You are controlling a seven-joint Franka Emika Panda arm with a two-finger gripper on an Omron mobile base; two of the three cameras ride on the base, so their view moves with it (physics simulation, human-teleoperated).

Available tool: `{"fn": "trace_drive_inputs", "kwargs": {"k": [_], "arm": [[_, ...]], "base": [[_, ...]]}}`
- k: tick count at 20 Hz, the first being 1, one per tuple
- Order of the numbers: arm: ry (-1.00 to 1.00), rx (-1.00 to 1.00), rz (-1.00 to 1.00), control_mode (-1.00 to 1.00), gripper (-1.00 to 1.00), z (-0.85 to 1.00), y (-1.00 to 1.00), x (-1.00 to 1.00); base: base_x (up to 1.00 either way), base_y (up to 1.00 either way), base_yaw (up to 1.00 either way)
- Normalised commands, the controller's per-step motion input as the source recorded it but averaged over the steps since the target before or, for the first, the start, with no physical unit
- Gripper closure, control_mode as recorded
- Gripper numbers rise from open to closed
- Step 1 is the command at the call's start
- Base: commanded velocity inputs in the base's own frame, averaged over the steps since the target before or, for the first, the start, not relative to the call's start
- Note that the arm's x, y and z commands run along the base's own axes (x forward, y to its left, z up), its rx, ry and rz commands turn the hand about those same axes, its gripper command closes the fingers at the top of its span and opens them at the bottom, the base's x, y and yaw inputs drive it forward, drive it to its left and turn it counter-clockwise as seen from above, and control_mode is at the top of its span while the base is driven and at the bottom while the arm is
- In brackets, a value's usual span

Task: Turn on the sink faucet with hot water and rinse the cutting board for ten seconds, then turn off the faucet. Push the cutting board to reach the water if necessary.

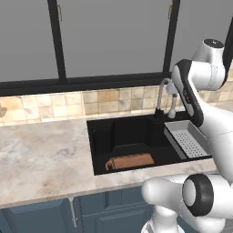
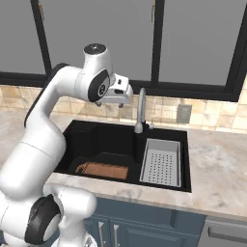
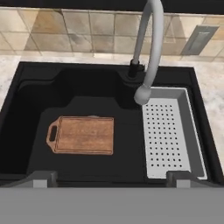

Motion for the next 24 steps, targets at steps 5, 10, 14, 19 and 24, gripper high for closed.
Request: {"fn": "trace_drive_inputs", "kwargs": {"k": [5,10,14,19,24], "arm": [[0.00,0.01,0.00,-1.00,-1.00,0.00,-0.40,0.43],[0.00,0.02,0.00,-1.00,-1.00,0.00,-0.37,0.60],[0.00,0.00,0.00,-1.00,-1.00,0.00,-0.24,0.36],[0.00,0.00,0.00,-1.00,-1.00,-0.02,-0.21,0.35],[0.00,0.00,0.00,-1.00,-1.00,-0.19,-0.12,0.41]], "base": [[0.00,0.00,0.00],[0.00,0.00,0.00],[0.00,0.00,0.00],[0.00,0.00,0.00],[0.00,0.00,0.00]]}}
